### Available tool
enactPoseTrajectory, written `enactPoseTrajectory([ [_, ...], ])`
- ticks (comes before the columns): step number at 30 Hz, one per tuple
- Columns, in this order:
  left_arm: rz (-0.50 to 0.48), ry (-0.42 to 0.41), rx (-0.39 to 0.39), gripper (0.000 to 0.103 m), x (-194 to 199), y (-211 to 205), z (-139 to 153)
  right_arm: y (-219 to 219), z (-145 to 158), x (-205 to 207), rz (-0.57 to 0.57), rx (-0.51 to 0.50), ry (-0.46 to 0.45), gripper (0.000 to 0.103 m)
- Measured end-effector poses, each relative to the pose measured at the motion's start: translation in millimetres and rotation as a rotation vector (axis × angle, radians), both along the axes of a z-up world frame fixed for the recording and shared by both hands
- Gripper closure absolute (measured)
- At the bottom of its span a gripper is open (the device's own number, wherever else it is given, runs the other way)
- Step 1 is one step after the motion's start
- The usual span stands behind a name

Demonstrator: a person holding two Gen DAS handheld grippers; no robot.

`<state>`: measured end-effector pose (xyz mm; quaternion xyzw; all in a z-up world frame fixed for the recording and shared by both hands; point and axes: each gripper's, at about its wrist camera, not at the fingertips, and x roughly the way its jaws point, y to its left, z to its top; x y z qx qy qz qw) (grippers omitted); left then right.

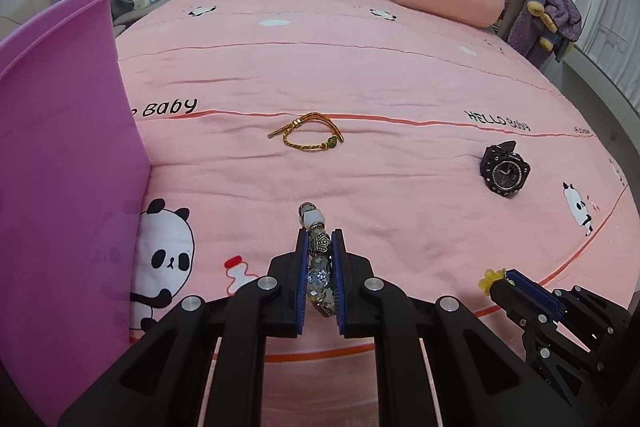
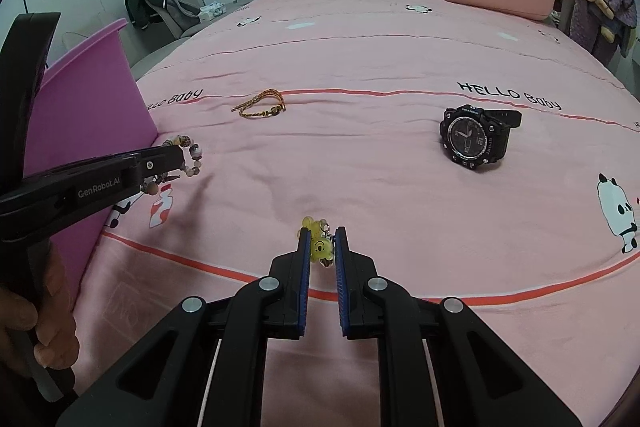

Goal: Organize jewelry
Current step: 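Carry both items over the purple tub and open both tools to release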

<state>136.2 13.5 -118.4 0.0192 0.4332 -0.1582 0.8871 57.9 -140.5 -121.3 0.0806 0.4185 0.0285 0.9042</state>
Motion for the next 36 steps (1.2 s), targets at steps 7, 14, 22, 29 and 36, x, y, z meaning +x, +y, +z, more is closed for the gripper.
enactPoseTrajectory([
  [7, 0.001, -0.023, -0.004, 0.092, -35, -4, 35, -8, 28, -20, 0.001, 0.034, -0.04, 0.092],
  [14, 0.019, -0.083, -0.006, 0.092, -66, 0, 84, -14, 66, -36, 0.011, 0.069, -0.098, 0.092],
  [22, 0.052, -0.176, -0.025, 0.092, -95, 13, 141, 1, 112, -48, 0.053, 0.097, -0.168, 0.092],
  [29, 0.109, -0.241, -0.036, 0.092, -108, 45, 177, 38, 158, -48, 0.137, 0.108, -0.24, 0.092],
  [36, 0.203, -0.299, -0.028, 0.092, -114, 105, 201, 94, 192, -35, 0.259, 0.151, -0.283, 0.092],
])
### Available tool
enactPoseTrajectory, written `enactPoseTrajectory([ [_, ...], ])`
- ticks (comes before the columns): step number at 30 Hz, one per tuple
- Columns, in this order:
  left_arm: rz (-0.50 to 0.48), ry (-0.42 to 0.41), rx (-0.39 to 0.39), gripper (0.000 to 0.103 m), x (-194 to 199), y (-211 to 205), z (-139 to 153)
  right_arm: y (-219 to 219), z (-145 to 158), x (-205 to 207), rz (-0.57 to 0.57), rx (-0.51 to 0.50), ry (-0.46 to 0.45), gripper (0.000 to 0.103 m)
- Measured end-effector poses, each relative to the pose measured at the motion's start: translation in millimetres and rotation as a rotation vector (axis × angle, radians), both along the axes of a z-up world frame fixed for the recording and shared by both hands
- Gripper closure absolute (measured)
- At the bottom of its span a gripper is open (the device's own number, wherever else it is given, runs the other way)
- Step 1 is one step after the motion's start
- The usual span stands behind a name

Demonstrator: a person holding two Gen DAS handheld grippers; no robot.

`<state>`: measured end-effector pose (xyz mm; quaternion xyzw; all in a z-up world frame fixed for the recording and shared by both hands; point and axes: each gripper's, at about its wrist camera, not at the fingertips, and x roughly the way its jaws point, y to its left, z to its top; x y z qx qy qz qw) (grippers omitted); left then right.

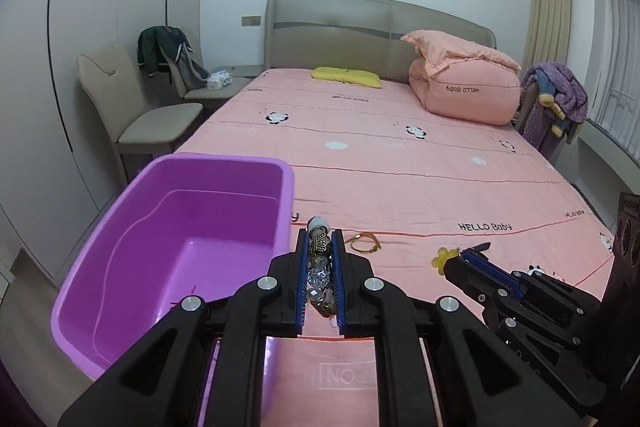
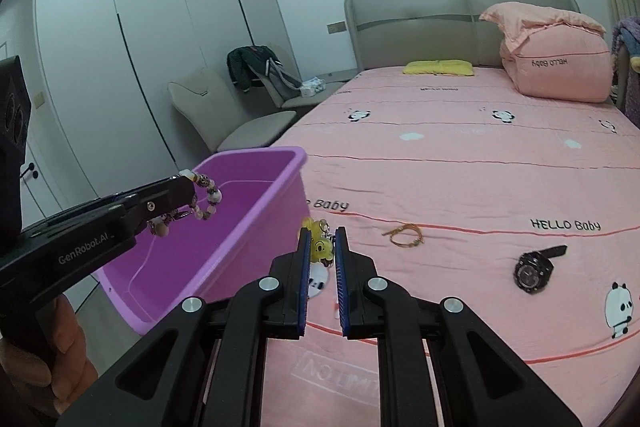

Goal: Organize jewelry
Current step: 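Carry both items over the purple tub and open both tools to release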

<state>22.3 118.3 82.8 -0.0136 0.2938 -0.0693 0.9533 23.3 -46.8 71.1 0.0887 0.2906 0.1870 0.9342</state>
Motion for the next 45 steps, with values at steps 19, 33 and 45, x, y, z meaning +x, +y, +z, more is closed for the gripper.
enactPoseTrajectory([
  [19, 0.233, 0.202, -0.04, 0.092, 35, 146, -62, 160, -9, 71, 0.3, -0.046, 0.213, 0.091],
  [33, 0.305, 0.282, -0.061, 0.088, 43, 165, -82, 186, -30, 92, 0.309, -0.115, 0.298, 0.091],
  [45, 0.427, 0.209, -0.085, 0.014, 21, 180, -61, 164, -26, 93, 0.229, -0.124, 0.285, 0.049],
])
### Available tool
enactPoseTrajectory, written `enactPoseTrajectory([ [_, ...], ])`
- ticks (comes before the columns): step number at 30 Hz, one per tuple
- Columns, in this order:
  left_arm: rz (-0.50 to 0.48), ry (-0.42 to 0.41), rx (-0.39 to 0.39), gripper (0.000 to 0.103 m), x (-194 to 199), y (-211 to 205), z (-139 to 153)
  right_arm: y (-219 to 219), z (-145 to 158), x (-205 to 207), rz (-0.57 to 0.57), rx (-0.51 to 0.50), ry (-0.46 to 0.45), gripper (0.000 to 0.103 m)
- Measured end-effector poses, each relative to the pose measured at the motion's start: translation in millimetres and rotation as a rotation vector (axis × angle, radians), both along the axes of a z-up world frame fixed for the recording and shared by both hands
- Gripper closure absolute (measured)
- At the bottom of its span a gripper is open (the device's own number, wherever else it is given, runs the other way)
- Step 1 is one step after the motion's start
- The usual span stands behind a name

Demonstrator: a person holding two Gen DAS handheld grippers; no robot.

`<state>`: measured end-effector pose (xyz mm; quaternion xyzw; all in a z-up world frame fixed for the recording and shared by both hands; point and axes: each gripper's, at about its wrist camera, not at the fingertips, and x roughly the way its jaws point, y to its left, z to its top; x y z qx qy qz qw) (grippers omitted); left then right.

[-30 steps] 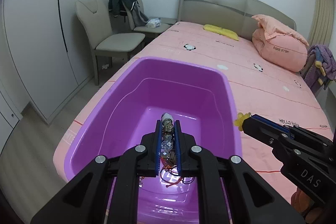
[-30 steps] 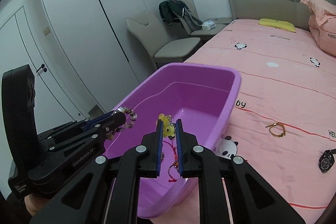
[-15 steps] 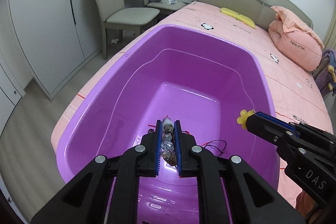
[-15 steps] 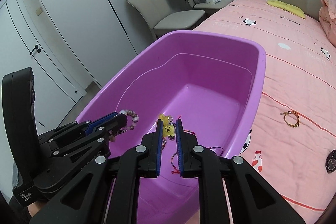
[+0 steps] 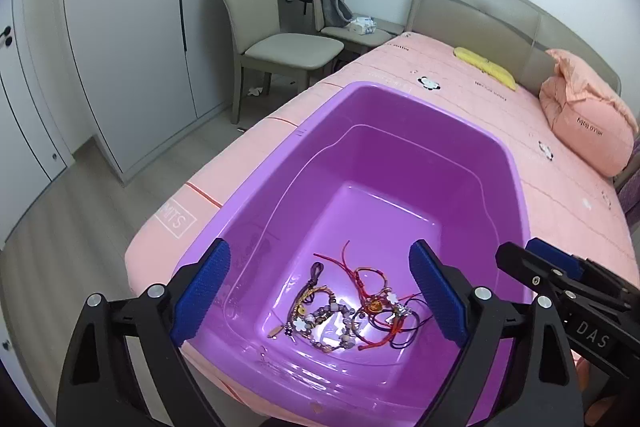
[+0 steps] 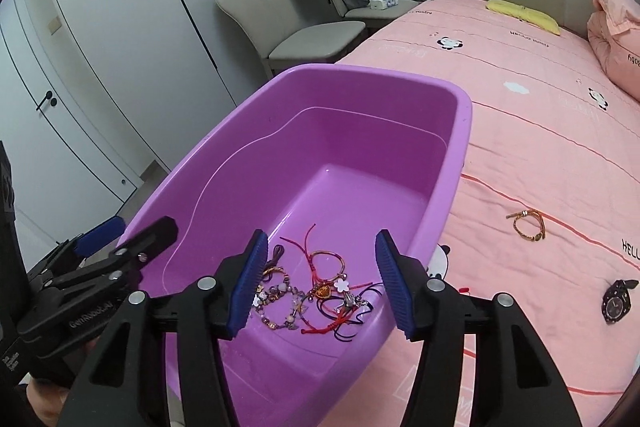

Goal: Organize jewelry
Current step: 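Carry both items over the purple tub and open both tools to release, then move both tools back from the tub toward the gold cord bracelet and watch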

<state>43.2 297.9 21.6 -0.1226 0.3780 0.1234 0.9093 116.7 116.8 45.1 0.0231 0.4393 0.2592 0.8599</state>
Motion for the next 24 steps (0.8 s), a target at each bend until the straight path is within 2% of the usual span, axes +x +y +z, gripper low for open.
enactPoseTrajectory([
  [3, 0.005, 0.004, -0.015, 0.013, -4, 1, 1, -3, 1, -4, 0.0, 0.005, 0.002, 0.049],
  [24, -0.028, 0.011, 0.033, 0.009, -21, -27, 14, -27, 2, -21, -0.003, 0.04, 0.0, 0.045],
])
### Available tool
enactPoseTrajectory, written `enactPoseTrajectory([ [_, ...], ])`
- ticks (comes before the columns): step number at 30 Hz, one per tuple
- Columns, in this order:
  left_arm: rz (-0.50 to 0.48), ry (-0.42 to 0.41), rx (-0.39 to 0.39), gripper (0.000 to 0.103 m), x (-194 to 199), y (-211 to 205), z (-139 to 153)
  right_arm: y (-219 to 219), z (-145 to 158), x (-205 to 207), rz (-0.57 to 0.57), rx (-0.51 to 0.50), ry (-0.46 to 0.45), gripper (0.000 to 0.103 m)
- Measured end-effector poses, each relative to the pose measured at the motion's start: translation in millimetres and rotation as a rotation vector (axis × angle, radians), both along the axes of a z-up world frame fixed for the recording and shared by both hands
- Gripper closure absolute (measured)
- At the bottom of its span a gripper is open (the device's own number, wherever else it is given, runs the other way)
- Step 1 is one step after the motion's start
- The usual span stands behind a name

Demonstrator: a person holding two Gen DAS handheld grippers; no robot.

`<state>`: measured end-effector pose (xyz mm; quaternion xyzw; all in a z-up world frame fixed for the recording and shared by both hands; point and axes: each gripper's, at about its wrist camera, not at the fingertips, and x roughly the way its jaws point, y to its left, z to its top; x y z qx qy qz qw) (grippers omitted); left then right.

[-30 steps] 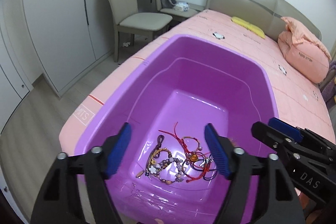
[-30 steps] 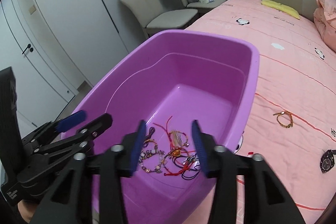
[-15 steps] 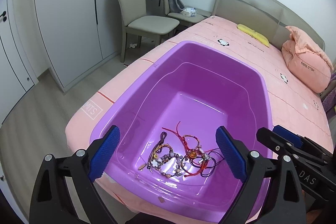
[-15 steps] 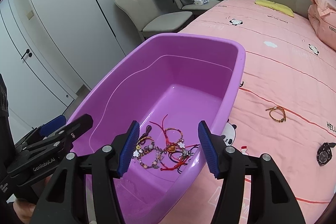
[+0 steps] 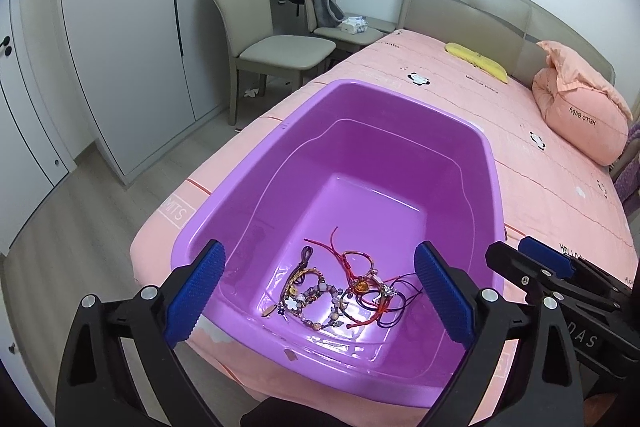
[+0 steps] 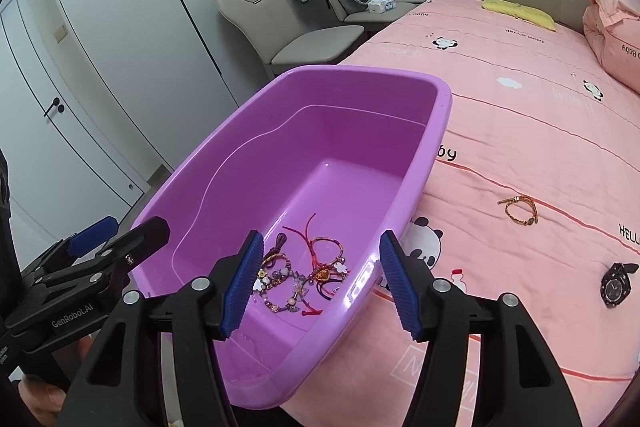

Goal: Organize jewelry
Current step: 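Move both tools back from the tub toward the gold cord bracelet and watch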

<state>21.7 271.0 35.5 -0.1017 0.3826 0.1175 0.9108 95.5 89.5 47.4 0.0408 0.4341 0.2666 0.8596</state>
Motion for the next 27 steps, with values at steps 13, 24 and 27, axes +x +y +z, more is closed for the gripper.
enactPoseTrajectory([
  [13, -0.038, -0.014, 0.027, 0.009, 4, -17, 10, -32, 10, 0, -0.064, 0.041, -0.009, 0.045],
  [24, -0.132, -0.019, 0.041, 0.009, 1, -60, 19, -88, 24, -27, -0.141, 0.088, -0.06, 0.042],
  [27, -0.162, -0.022, 0.03, 0.009, 1, -78, 20, -109, 21, -37, -0.161, 0.076, -0.077, 0.042],
])
